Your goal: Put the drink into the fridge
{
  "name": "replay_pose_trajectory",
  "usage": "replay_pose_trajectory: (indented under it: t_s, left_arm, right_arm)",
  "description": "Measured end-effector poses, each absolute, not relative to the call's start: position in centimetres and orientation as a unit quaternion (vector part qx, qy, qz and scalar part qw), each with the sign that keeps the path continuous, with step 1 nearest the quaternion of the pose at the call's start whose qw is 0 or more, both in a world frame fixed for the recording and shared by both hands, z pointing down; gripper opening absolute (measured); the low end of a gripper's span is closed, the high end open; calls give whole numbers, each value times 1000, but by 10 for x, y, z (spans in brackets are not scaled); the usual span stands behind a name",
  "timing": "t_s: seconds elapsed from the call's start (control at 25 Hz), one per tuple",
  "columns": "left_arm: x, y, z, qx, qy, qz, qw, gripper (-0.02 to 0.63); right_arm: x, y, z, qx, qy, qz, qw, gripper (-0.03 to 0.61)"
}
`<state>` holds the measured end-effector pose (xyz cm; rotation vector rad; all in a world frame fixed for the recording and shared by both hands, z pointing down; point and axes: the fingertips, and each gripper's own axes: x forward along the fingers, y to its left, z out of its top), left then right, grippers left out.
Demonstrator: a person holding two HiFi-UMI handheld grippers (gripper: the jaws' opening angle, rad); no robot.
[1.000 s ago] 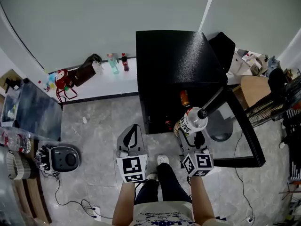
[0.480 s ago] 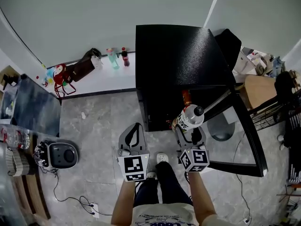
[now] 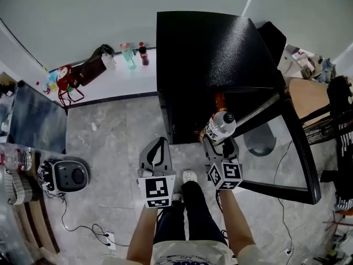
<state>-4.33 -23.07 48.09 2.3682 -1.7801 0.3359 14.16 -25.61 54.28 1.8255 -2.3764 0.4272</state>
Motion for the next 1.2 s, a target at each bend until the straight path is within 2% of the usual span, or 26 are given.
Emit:
replay_pose_trajectory:
  t_s: [1.2]
  left_arm:
    - [-29, -241, 599, 799, -578, 124, 109, 5]
  right_arm:
    - [123, -321, 676, 578, -796, 147, 104, 334]
